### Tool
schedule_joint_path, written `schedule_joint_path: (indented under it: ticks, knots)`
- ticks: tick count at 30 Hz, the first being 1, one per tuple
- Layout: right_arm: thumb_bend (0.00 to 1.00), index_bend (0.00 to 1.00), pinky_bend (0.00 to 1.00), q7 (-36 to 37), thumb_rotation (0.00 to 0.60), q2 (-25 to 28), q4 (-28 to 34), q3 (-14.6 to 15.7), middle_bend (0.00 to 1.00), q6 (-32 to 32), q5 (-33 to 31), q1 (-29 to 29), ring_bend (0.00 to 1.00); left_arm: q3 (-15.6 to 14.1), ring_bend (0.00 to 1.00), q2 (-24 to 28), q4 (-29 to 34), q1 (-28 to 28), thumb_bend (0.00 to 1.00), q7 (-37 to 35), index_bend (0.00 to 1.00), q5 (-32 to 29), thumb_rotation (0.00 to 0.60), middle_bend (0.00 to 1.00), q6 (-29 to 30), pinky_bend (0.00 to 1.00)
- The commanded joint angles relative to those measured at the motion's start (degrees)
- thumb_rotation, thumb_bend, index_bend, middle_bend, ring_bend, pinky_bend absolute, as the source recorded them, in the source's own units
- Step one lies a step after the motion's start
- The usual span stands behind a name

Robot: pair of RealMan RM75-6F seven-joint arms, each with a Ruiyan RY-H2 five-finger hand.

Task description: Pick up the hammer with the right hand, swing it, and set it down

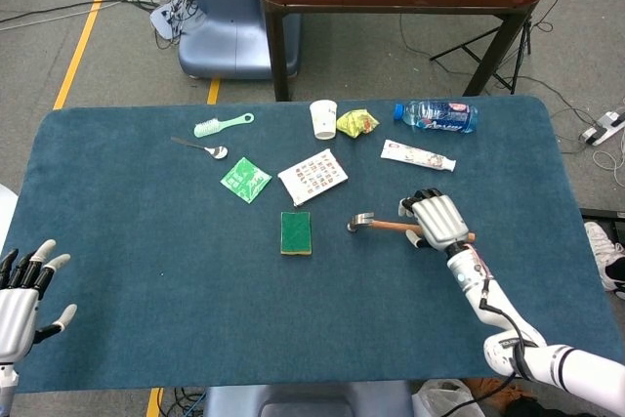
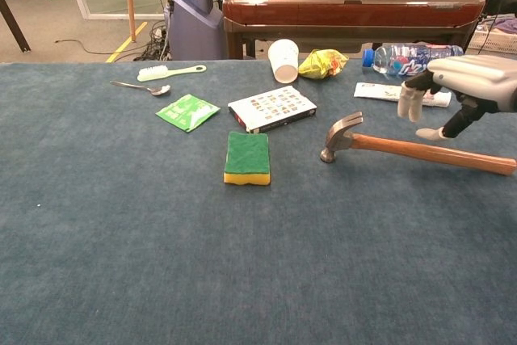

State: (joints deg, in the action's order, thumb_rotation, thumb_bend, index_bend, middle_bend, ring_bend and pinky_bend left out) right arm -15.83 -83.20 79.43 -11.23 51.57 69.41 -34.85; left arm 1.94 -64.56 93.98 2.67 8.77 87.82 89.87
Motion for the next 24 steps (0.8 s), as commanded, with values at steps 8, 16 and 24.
schedule_joint_path:
  ticks: [8, 16, 24]
  knots:
    - [0.34, 0.37, 0.25, -2.07, 0.600, -3.29, -2.89, 0.73, 0.37, -1.80, -2.87, -2.10, 0.20, -0.10, 0.11, 0.12, -0.18, -0.03, 0.19, -0.21, 0.23, 0.23, 0.600, 0.10, -0.15, 0.00]
    - [0.34, 0.36, 0.25, -2.19, 0.600, -5.51, -6.34, 0.99, 0.36, -3.54, -5.29, -3.38, 0.19, -0.02, 0.11, 0.09, -0.19, 0.28, 0.19, -0.06, 0.23, 0.30, 0.600, 0.10, -0.64, 0.00]
    - [0.36, 0.36, 0.25, -1.62, 0.600, -7.76, -9.08, 1.52, 0.36, -5.67, -6.75, -4.67, 0.19, 0.15, 0.11, 0.13, -0.20, 0.58, 0.19, 0.08, 0.23, -0.01, 0.600, 0.10, -1.22, 0.00]
